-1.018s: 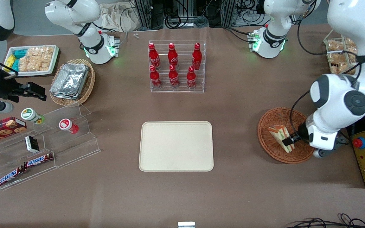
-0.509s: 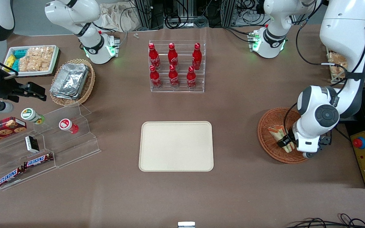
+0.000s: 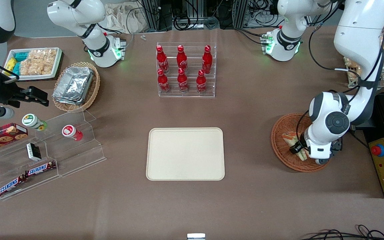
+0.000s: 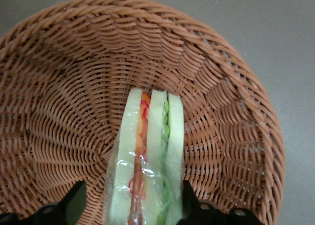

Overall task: Place sandwich from basket to tray
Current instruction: 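Close the left gripper on the sandwich and lift it from the basket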

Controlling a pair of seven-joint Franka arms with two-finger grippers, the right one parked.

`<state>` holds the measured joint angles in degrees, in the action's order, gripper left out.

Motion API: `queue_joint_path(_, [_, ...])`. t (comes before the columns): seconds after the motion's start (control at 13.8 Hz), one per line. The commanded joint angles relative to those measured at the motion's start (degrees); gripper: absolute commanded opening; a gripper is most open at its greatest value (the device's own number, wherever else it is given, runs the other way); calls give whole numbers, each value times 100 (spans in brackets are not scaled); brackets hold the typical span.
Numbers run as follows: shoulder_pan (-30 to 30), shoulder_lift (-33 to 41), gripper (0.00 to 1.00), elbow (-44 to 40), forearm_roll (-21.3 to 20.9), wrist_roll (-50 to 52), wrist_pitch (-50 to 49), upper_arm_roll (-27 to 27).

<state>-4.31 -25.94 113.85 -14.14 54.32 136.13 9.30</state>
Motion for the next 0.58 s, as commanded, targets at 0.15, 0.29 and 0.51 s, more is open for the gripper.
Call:
queue_joint_path(0.15, [-9, 307, 0, -3, -159, 97, -383, 28])
queue_joint_path(0.29, [-35, 580, 0, -300, -124, 62, -1041, 150])
queue_joint_path(0.51, [-44, 861, 0, -1177, 155, -43, -2289, 371])
